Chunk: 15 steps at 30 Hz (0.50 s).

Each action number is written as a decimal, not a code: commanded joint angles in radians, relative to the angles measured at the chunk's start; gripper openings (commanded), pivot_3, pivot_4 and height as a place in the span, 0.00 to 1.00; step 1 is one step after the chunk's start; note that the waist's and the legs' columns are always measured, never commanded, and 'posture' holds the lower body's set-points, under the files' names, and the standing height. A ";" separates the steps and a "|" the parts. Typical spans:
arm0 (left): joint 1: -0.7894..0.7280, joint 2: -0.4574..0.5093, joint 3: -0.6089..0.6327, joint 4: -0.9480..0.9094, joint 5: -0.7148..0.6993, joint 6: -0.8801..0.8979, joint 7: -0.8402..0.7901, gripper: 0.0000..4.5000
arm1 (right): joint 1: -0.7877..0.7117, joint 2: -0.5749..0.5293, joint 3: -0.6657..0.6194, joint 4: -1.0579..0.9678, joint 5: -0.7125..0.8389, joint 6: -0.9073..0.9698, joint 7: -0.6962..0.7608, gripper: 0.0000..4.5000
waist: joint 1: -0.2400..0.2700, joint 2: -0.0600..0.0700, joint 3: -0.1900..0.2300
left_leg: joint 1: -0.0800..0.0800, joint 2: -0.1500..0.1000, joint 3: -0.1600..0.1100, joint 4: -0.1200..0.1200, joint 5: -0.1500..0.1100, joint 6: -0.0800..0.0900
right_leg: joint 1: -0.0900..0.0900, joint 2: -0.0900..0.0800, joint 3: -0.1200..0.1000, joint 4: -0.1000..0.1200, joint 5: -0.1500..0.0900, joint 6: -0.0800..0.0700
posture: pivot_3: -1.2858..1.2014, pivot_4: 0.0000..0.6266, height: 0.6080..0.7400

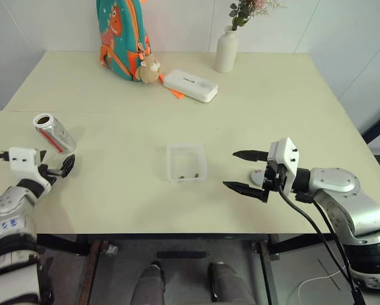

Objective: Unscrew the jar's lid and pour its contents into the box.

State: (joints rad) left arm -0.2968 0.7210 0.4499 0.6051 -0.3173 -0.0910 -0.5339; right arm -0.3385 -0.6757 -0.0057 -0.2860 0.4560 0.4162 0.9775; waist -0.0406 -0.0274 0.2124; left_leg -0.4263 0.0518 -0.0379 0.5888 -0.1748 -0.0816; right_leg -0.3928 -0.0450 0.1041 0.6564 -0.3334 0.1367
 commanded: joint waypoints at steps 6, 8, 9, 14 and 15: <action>0.220 0.106 0.059 -0.511 -0.110 0.097 -0.189 1.00 | -0.002 -0.039 -0.039 -0.031 0.039 -0.055 0.073 1.00 | 0.014 -0.001 0.000 | 0.004 0.001 0.003 -0.001 0.000 0.001 | 0.002 -0.001 0.000 -0.005 -0.009 -0.022 | 0.52 0.24 1.00; 0.228 0.134 0.002 -0.579 -0.123 0.064 -0.313 1.00 | 0.003 -0.046 -0.046 -0.015 0.037 -0.091 0.107 1.00 | 0.012 -0.001 0.000 | 0.004 0.002 0.007 -0.001 -0.001 -0.002 | 0.004 -0.001 0.000 -0.010 -0.006 -0.024 | 0.52 0.24 1.00; 0.230 0.143 -0.022 -0.595 -0.120 0.037 -0.366 1.00 | 0.003 -0.050 -0.049 -0.008 0.036 -0.105 0.120 1.00 | 0.009 -0.001 0.000 | 0.004 0.004 0.009 -0.002 -0.002 -0.003 | 0.005 -0.001 0.001 -0.015 -0.003 -0.025 | 0.52 0.24 1.00; 0.163 0.172 -0.139 -0.618 -0.111 0.030 -0.497 1.00 | -0.024 -0.087 -0.088 0.080 0.039 -0.148 0.177 1.00 | -0.001 -0.001 -0.001 | 0.005 0.012 0.031 -0.007 -0.002 0.003 | 0.010 -0.002 0.008 -0.034 0.004 -0.026 | 0.52 0.24 1.00; 0.143 0.176 -0.159 -0.612 -0.108 0.028 -0.519 1.00 | -0.033 -0.093 -0.093 0.091 0.042 -0.147 0.183 1.00 | -0.003 -0.001 -0.001 | 0.004 0.012 0.032 -0.007 0.000 0.007 | 0.008 -0.001 0.009 -0.034 0.004 -0.026 | 0.52 0.24 1.00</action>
State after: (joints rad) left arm -0.1290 0.8746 0.3019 0.0142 -0.4210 -0.0546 -1.0159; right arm -0.3501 -0.7519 -0.0597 -0.1912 0.4752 0.2882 1.1441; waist -0.0432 -0.0288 0.2113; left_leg -0.4223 0.0649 -0.0054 0.5804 -0.1751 -0.0740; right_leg -0.3867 -0.0459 0.1135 0.6232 -0.3283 0.1130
